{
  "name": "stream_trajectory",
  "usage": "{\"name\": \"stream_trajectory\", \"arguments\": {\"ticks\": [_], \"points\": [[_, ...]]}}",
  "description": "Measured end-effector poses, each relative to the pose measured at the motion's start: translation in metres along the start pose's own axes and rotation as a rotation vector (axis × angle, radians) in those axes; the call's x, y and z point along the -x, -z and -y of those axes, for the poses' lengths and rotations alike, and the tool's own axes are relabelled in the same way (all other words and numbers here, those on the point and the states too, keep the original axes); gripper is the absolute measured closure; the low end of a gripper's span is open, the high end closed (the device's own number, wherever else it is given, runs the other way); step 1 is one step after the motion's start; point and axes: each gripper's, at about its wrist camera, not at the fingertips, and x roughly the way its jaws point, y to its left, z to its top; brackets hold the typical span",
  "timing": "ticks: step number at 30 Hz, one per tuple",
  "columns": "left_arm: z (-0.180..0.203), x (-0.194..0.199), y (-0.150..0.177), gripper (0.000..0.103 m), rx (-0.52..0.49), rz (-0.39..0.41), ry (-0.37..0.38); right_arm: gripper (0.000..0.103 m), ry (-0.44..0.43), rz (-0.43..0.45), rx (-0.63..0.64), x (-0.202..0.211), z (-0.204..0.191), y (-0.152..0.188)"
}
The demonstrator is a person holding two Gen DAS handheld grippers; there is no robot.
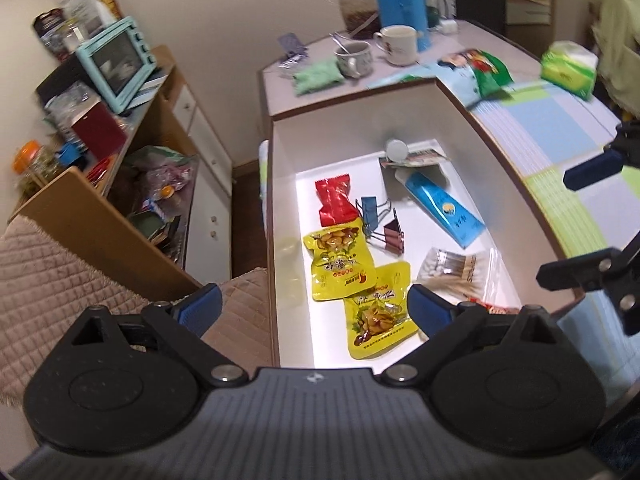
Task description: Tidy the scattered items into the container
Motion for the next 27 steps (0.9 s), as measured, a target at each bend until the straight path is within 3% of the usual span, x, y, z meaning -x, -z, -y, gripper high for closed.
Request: {"name": "stream_trajectory", "arguments": {"ticks": [12,20,27], "points": [[0.030,0.027,0.002,0.005,0.079,0.031,-0.073,0.009,-0.027,0.046,0.056,0.024,0.015,0.003],[0.046,0.049,0.005,0.005,0.183,0.041,-0.110,0.009,0.006,0.113,0.164,0.044,0.018,0.013],[0.066,0.071,0.008,0.005,0.261,0.041,-0.152,0.009,-0.041,0.129,0.147,0.061,0.035,0.019]]}}
